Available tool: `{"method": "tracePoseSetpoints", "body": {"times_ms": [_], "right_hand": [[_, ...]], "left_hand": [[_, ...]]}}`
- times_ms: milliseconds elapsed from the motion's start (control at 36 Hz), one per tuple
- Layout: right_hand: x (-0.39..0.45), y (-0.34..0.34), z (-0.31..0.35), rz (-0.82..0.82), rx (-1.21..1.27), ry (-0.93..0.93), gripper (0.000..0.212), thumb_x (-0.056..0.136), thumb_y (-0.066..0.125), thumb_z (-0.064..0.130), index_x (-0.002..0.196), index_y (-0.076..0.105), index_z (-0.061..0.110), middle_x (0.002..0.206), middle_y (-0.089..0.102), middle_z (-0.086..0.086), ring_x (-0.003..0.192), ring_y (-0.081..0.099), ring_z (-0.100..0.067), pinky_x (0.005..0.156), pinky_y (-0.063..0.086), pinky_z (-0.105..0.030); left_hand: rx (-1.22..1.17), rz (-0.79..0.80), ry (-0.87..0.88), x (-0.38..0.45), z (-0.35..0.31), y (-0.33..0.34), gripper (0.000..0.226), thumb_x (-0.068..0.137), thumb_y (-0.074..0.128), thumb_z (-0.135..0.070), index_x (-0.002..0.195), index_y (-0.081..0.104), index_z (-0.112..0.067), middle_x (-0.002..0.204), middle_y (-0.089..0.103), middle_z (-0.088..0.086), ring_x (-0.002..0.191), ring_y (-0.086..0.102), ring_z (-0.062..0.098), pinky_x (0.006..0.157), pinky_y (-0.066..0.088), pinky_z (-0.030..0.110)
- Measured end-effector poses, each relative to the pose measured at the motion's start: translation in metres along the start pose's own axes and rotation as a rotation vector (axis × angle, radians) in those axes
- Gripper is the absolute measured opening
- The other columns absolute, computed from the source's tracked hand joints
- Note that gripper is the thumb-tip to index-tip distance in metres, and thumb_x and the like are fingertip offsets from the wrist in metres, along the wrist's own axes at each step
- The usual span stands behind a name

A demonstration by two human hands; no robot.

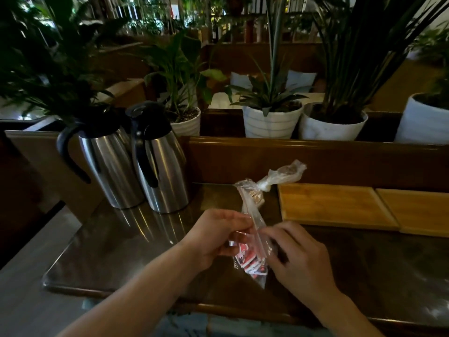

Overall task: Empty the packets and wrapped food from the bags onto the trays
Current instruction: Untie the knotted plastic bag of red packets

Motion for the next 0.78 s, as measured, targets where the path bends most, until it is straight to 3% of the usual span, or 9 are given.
{"method": "tracePoseSetpoints", "body": {"times_ms": [56, 111, 194, 306, 417, 528, 639, 778], "right_hand": [[0.002, 0.005, -0.002, 0.128, 0.058, 0.01, 0.037, 0.073, 0.077, 0.035, 0.108, 0.069, 0.024, 0.103, 0.061, 0.008, 0.089, 0.061, -0.008, 0.064, 0.053, -0.018], [0.005, 0.01, -0.011, 0.279, 0.204, 0.137, 0.05, 0.066, 0.068, 0.067, 0.11, 0.061, 0.044, 0.11, 0.052, 0.025, 0.101, 0.053, 0.001, 0.078, 0.046, -0.016], [0.01, 0.012, -0.021, 0.363, 0.463, 0.309, 0.055, 0.055, 0.059, 0.088, 0.097, 0.062, 0.052, 0.106, 0.054, 0.03, 0.1, 0.052, 0.005, 0.075, 0.043, -0.012], [0.029, 0.005, -0.026, 0.268, 0.629, 0.434, 0.044, 0.074, 0.056, 0.076, 0.084, 0.071, 0.035, 0.083, 0.071, 0.009, 0.073, 0.066, -0.006, 0.062, 0.05, -0.018], [0.037, 0.017, -0.029, 0.37, 0.64, 0.549, 0.03, 0.078, 0.066, 0.056, 0.08, 0.074, 0.027, 0.075, 0.074, 0.007, 0.069, 0.07, -0.005, 0.059, 0.05, -0.02], [0.038, 0.024, -0.033, 0.429, 0.758, 0.65, 0.021, 0.087, 0.069, 0.037, 0.074, 0.075, 0.021, 0.07, 0.074, 0.004, 0.063, 0.069, -0.005, 0.053, 0.049, -0.016], [0.037, 0.024, -0.039, 0.454, 0.821, 0.719, 0.015, 0.088, 0.069, 0.026, 0.077, 0.076, 0.019, 0.075, 0.076, -0.002, 0.066, 0.069, -0.008, 0.05, 0.048, -0.016], [0.037, 0.029, -0.04, 0.487, 0.759, 0.713, 0.014, 0.088, 0.068, 0.022, 0.077, 0.074, 0.015, 0.069, 0.073, 0.003, 0.058, 0.064, -0.003, 0.047, 0.045, -0.013]], "left_hand": [[0.066, -0.022, 0.014, 0.0, -0.002, -0.004, 0.009, 0.088, 0.07, -0.02, 0.084, 0.076, -0.016, 0.087, 0.076, 0.006, 0.066, 0.066, 0.01, 0.046, 0.046, 0.02], [0.145, -0.047, 0.041, 0.0, -0.005, -0.008, 0.009, 0.087, 0.071, -0.022, 0.082, 0.076, -0.017, 0.08, 0.075, 0.001, 0.062, 0.065, 0.005, 0.046, 0.047, 0.018], [0.218, -0.049, 0.101, 0.0, -0.01, -0.008, 0.009, 0.086, 0.072, -0.021, 0.08, 0.075, -0.015, 0.073, 0.072, -0.001, 0.06, 0.063, 0.004, 0.047, 0.046, 0.017], [0.298, -0.036, 0.201, -0.001, -0.015, -0.001, 0.009, 0.086, 0.073, -0.021, 0.08, 0.075, -0.014, 0.068, 0.07, -0.005, 0.058, 0.061, 0.001, 0.048, 0.044, 0.01], [0.344, 0.003, 0.303, -0.001, -0.021, 0.008, 0.008, 0.087, 0.072, -0.017, 0.083, 0.074, -0.011, 0.068, 0.07, -0.005, 0.056, 0.06, -0.003, 0.049, 0.043, 0.007], [0.398, 0.039, 0.348, 0.0, -0.028, 0.011, 0.014, 0.086, 0.073, -0.02, 0.089, 0.073, -0.006, 0.082, 0.075, 0.008, 0.062, 0.064, 0.002, 0.054, 0.045, 0.008], [0.361, 0.107, 0.313, 0.004, -0.028, 0.009, 0.011, 0.085, 0.074, -0.022, 0.083, 0.073, -0.012, 0.069, 0.071, -0.005, 0.061, 0.062, -0.001, 0.053, 0.044, 0.008], [0.398, 0.206, 0.324, 0.006, -0.03, 0.016, 0.006, 0.089, 0.07, -0.018, 0.083, 0.072, -0.017, 0.074, 0.073, -0.006, 0.065, 0.064, 0.0, 0.055, 0.045, 0.008]]}}
Point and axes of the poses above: each hand's wrist, its own x-axis towards the middle knuckle, its own y-axis out of the palm, z = x × y, the point moved 9 cm from there along x, towards the middle knuckle
